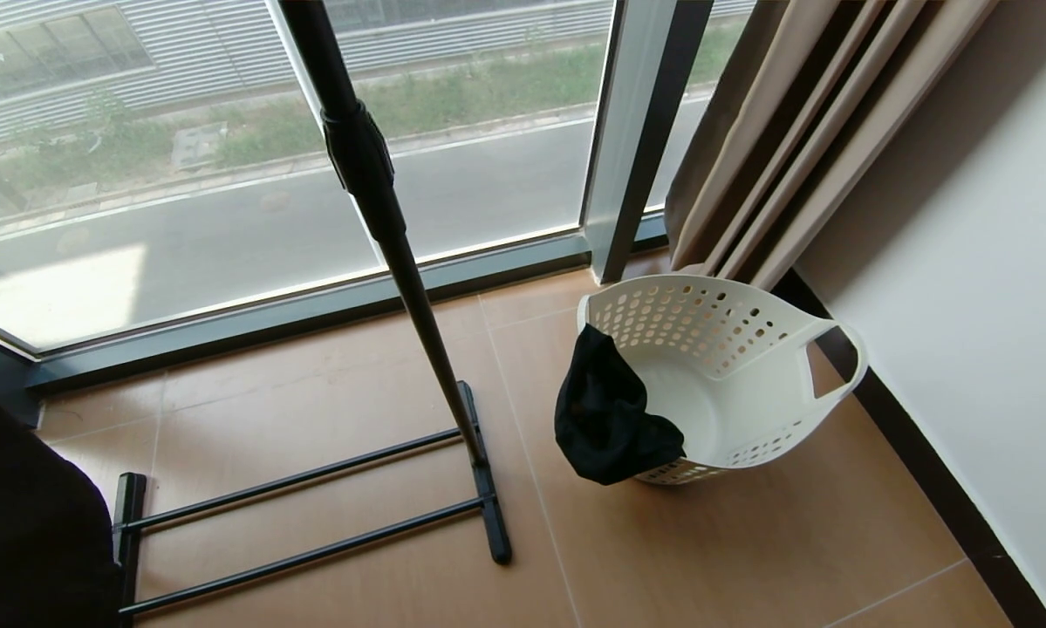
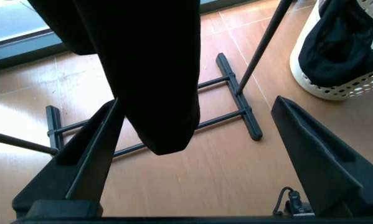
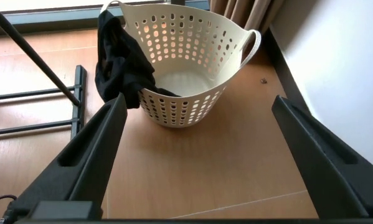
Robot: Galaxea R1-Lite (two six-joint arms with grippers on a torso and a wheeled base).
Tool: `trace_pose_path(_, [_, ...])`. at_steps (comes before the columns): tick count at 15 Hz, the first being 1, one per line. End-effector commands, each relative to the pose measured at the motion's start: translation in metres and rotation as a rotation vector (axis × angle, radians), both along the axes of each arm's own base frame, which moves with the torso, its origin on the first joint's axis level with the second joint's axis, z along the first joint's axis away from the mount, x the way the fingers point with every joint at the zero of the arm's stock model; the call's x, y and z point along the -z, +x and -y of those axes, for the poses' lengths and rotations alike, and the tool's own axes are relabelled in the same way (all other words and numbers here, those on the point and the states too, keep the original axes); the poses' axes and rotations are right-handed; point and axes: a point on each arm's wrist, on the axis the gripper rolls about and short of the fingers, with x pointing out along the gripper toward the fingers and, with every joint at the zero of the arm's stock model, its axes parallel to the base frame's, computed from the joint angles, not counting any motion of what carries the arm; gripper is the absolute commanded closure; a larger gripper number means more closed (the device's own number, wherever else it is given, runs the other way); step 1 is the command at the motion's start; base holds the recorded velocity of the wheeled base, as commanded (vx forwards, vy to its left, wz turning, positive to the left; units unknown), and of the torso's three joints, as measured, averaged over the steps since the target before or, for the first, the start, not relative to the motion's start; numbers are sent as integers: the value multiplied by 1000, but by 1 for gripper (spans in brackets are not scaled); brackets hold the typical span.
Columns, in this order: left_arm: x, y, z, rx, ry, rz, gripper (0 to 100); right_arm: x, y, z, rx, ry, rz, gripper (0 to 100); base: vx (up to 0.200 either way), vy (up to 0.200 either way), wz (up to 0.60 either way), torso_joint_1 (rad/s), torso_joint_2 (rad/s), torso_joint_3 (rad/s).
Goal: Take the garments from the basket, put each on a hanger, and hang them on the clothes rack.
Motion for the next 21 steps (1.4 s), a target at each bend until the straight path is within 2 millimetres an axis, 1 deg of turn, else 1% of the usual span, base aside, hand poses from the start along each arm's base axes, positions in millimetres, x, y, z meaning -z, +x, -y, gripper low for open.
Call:
trace_pose_path(1, [0, 0, 0, 1, 16, -1, 0, 0, 0, 0, -5, -8, 0, 0, 0, 0, 0, 0, 0, 0])
trace_pose_path(3, [0, 0, 0, 1, 14, -1, 0, -3, 4, -1, -70, -23, -47, 0, 0, 0, 0, 0, 0, 0])
trace_pose_path(5, [0, 0, 0, -2, 11, 1, 0, -16, 11, -1, -111, -14, -83, 0, 0, 0, 0, 0, 0, 0])
trace_pose_path(6, [0, 0, 0, -2, 14, 1, 0, -26, 19, -1, -172, 2, -135, 0, 0, 0, 0, 0, 0, 0])
trace_pose_path(7, [0, 0, 0, -3, 7, 2, 0, -31, 27, -2, -199, -1, -175, 0, 0, 0, 0, 0, 0, 0])
trace_pose_path(10, [0, 0, 0, -6, -31, 2, 0, -52, 57, -6, -217, -7, -256, 0, 0, 0, 0, 0, 0, 0])
trace_pose_path(11, [0, 0, 0, -4, -21, -1, 0, -63, 75, -9, -223, -8, -284, 0, 0, 0, 0, 0, 0, 0])
trace_pose_path(15, [0, 0, 0, -7, -39, 1, 0, -91, 136, -22, -246, -21, -388, 0, 0, 0, 0, 0, 0, 0])
trace_pose_path(16, [0, 0, 0, -9, -42, 1, 0, -93, 146, -24, -251, -26, -404, 0, 0, 0, 0, 0, 0, 0])
trace_pose_path(19, [0, 0, 0, -10, -40, 1, 0, -105, 194, -34, -267, -87, -439, 0, 0, 0, 0, 0, 0, 0])
trace_pose_path(21, [0, 0, 0, -8, -39, 1, 0, -106, 229, -42, -282, -150, -466, 0, 0, 0, 0, 0, 0, 0])
